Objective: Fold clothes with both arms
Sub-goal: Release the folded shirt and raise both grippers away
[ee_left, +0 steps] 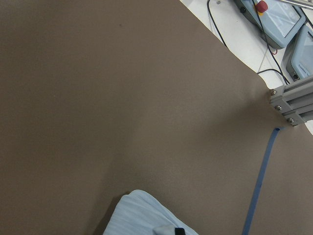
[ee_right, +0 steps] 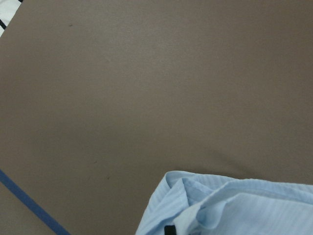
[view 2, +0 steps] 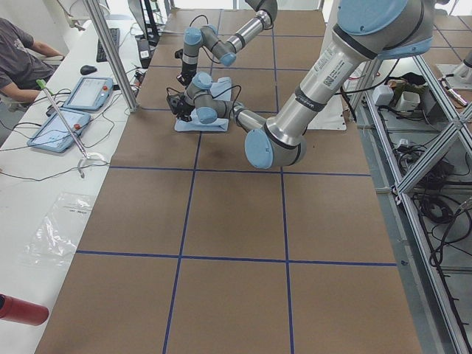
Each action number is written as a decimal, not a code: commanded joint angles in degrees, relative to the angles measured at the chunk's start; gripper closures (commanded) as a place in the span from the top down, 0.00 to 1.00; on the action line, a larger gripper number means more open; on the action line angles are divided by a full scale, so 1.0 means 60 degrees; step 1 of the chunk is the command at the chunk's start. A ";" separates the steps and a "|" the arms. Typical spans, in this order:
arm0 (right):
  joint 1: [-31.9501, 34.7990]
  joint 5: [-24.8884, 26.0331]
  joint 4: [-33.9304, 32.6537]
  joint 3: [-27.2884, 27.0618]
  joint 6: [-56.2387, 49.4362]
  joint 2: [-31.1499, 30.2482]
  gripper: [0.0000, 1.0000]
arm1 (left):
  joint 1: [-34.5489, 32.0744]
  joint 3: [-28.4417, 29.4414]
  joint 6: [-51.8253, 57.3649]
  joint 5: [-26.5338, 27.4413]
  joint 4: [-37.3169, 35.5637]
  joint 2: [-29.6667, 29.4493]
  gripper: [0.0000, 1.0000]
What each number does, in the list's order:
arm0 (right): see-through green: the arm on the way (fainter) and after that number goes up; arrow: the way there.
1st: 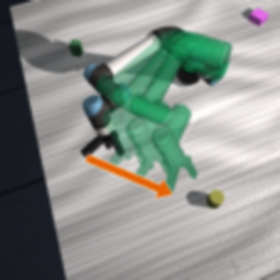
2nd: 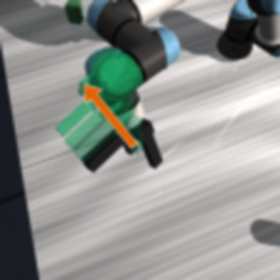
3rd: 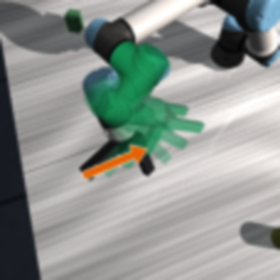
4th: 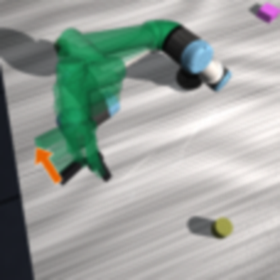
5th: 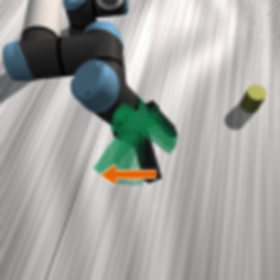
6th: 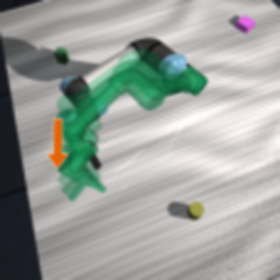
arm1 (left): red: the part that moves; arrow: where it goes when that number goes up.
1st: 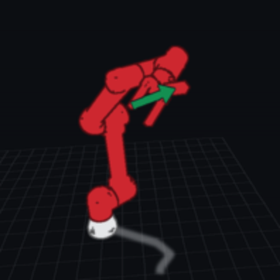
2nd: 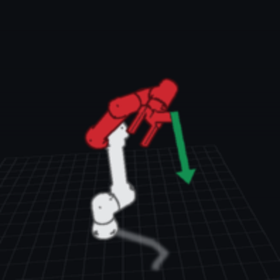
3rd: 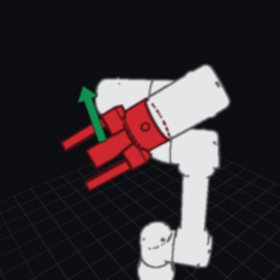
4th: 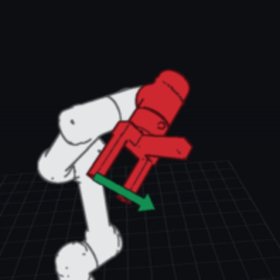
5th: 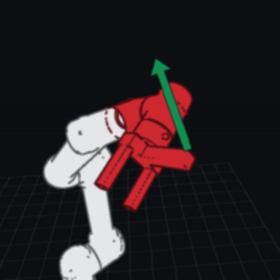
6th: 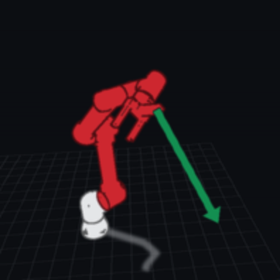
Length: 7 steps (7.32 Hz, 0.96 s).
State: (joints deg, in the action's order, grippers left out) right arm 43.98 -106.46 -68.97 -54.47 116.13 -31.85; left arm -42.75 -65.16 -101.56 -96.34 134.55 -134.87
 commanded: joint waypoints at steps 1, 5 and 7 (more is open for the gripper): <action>0.0213 0.0005 0.0742 0.1004 -0.0135 0.0400 0.68 | -0.0124 0.0749 0.0503 0.0016 0.0658 -0.0183 0.16; 0.0871 -0.0359 0.0993 0.1373 -0.1916 0.0608 1.00 | -0.0696 0.1120 0.1018 -0.0115 0.1174 -0.0228 0.60; 0.1441 -0.1003 -0.0476 -0.1189 -0.3917 -0.1185 1.00 | -0.1134 -0.0364 0.2358 -0.1704 0.1072 0.0906 0.61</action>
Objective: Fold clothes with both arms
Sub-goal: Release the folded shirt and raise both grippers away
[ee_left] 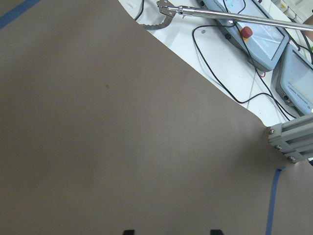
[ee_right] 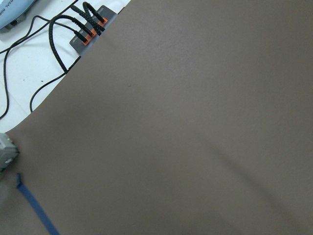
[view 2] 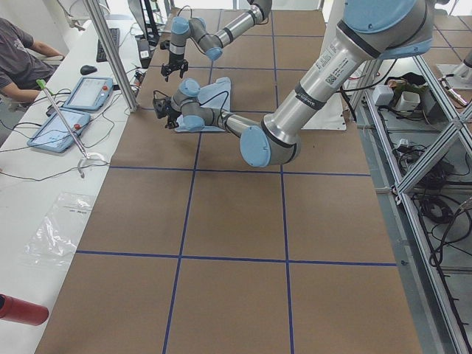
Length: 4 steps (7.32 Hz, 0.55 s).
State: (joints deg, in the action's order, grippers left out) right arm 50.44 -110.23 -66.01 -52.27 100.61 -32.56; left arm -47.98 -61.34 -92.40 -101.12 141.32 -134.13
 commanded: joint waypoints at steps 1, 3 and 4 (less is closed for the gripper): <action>0.0615 -0.0610 -0.1721 -0.2441 -0.2663 -0.1889 1.00 | -0.0555 -0.2389 0.2231 -0.1350 -0.0100 0.1895 0.64; 0.1885 -0.1763 -0.1757 -0.3791 -0.5577 -0.3778 1.00 | -0.1127 -0.3700 0.4141 -0.1996 -0.0582 0.2999 0.99; 0.2515 -0.2248 -0.1758 -0.4537 -0.6882 -0.4903 1.00 | -0.1593 -0.4388 0.5309 -0.2652 -0.0831 0.3744 0.99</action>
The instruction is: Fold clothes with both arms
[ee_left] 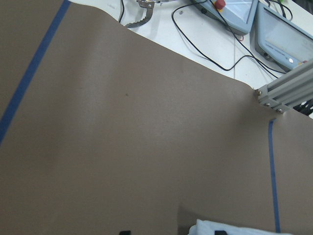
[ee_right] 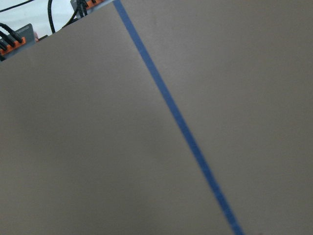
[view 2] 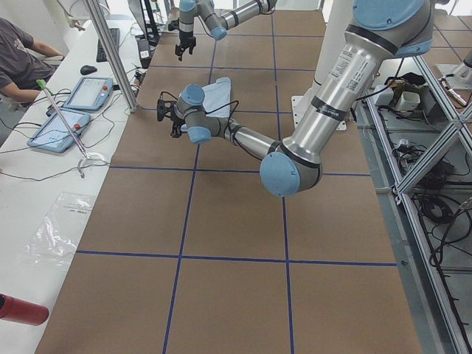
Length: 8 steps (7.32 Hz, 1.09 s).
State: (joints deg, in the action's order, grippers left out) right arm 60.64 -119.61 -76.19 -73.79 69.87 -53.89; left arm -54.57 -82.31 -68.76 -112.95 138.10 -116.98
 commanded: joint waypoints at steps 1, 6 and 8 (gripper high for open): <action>0.1401 -0.0908 -0.0075 -0.1596 -0.3295 -0.2346 1.00 | -0.1007 -0.1539 0.2717 -0.1180 -0.0689 0.1661 0.99; 0.4788 -0.2712 -0.0075 -0.2321 -1.0067 -0.5941 1.00 | -0.4082 -0.2965 0.9939 -0.2853 -0.2796 0.4521 0.99; 0.5098 -0.2697 -0.0089 -0.2350 -1.0661 -0.6281 1.00 | -0.5123 -0.2967 1.1789 -0.3044 -0.3388 0.5122 0.99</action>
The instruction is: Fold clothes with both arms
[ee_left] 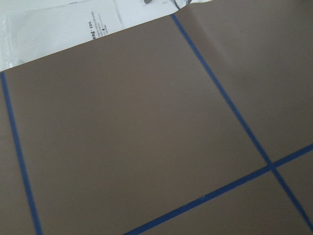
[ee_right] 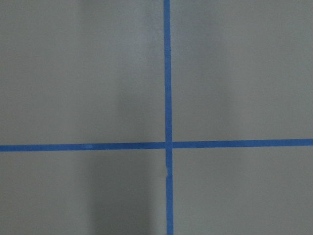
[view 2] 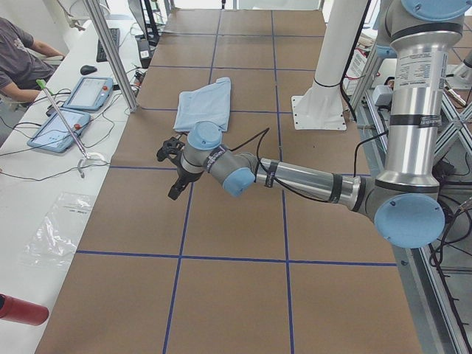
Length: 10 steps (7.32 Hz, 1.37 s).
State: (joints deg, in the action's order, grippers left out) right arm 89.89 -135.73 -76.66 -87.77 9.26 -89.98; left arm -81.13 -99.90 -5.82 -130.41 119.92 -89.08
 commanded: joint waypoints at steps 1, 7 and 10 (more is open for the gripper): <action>0.0121 0.0047 -0.0012 -0.0005 -0.0576 -0.0267 1.00 | -0.0774 0.0110 0.1365 -0.0193 -0.0344 0.0636 0.99; -0.0290 0.0164 -0.0876 -0.0444 -0.0591 -0.0237 1.00 | -0.1126 -0.0311 0.0856 -0.0868 -0.0813 0.1253 0.99; -0.0290 0.0179 -0.0876 -0.0561 -0.0591 -0.0135 1.00 | -0.1667 -0.1000 0.0853 -0.0793 -0.0958 0.1253 0.99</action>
State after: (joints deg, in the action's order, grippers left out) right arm 88.17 -134.84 -81.94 -90.73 5.72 -91.08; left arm -89.65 -104.45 -0.63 -135.00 114.51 -81.63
